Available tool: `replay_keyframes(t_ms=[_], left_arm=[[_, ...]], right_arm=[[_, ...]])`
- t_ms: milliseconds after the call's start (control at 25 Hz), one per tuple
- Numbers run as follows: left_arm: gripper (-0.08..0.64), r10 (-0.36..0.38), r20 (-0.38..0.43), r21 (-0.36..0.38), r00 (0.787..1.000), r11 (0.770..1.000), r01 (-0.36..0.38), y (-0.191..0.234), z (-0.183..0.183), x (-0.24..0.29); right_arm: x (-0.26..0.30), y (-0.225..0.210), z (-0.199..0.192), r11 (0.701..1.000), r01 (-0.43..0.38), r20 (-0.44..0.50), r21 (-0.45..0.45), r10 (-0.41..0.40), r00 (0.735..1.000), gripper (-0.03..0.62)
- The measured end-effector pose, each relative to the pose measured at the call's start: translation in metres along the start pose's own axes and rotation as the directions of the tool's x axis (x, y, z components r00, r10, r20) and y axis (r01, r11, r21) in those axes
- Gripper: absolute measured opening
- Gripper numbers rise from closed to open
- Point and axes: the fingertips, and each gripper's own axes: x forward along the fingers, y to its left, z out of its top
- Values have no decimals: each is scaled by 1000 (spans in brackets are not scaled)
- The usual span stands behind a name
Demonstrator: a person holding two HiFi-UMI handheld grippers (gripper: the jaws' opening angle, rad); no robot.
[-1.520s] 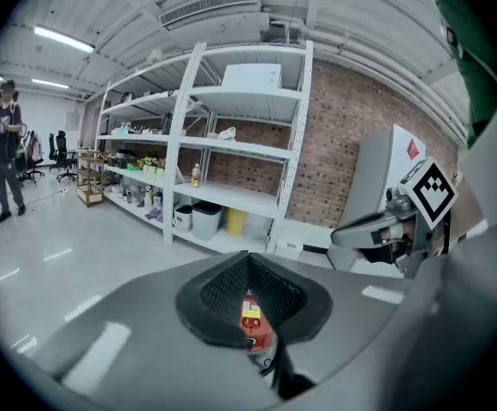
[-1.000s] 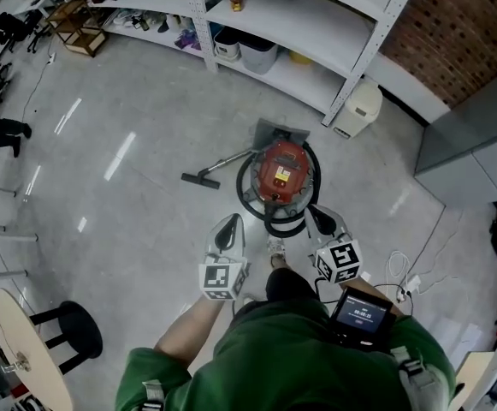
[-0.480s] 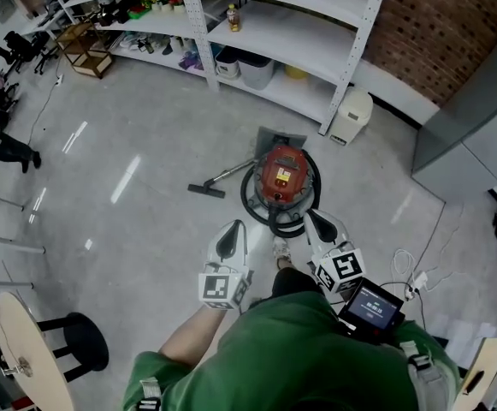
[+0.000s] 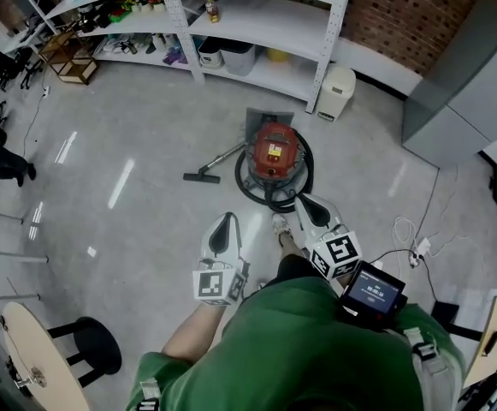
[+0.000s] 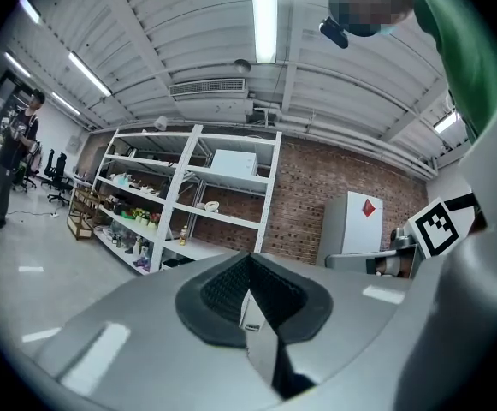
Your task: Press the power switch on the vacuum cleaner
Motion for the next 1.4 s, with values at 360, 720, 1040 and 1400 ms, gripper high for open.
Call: replay_keyframes(t_ms=[360, 720, 1040, 1400], left_arm=[[8, -20, -20, -2, 1000, 1000, 20, -11, 6, -48], [8, -49, -22, 0, 999, 999, 49, -30, 4, -42], [8, -63, -22, -3, 998, 998, 63, -45, -4, -41], [8, -56, -35, 3, 998, 998, 56, -48, -5, -41]], right_arm=[[-38, 35, 8, 1000, 15, 4, -13, -15, 1000, 6], [-59, 28, 8, 999, 42, 18, 3, -42, 999, 6], [-75, 21, 5, 998, 59, 30, 9, -59, 998, 5], [-75, 19, 5, 999, 51, 31, 18, -51, 998, 5]])
